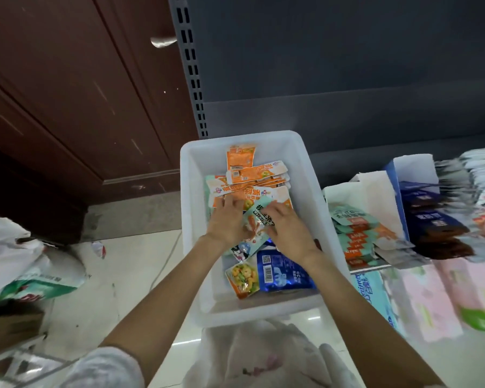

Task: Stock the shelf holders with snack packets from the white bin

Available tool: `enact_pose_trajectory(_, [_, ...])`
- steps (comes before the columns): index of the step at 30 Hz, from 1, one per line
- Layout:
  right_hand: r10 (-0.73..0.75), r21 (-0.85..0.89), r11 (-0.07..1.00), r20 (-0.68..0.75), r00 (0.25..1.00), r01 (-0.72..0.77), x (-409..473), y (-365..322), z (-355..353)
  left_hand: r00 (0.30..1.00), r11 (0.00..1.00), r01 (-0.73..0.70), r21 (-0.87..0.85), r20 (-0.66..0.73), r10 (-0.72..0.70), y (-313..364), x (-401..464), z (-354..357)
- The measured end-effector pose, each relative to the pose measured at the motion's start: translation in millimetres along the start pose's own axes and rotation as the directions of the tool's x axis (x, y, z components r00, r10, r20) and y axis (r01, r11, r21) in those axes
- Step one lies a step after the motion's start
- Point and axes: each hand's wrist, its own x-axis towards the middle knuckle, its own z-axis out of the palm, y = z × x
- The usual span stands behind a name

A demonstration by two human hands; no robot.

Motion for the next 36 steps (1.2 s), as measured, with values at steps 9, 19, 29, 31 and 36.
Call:
enact_pose_trajectory(9, [0.153,-0.021,0.987,-0.133,0.979,-0.157,0,-5,-10,0.989,0.980,-0.148,-0.134,-0.014,0.148,12,-23,-1])
enact_pose_trajectory(19, [0.317,0.660,0.751,-0.340,0.886,-0.016,-108,16,-96,0.789,0.737,-0.570,-0.364,-0.491,0.369,84,-52,-67])
enact_pose_trajectory(29, [0.263,0.208,0.965,-0.741,0.617,-0.162,-130,91,-131,0.900,0.888,-0.404,-0.221,-0.267,0.344,153,-20,-16])
enact_pose_trajectory(31, [0.080,-0.014,0.992,-0.694,0.716,-0.125,-115,92,-135,0.889,0.884,-0.427,-0.193,-0.270,0.370,151,-22,-8])
enact_pose_trajectory(36, [-0.096,-0.514,0.852,-0.344,0.934,-0.102,-65,87,-116,0.856,0.888,-0.447,-0.107,-0.338,0.391,152,-24,-3])
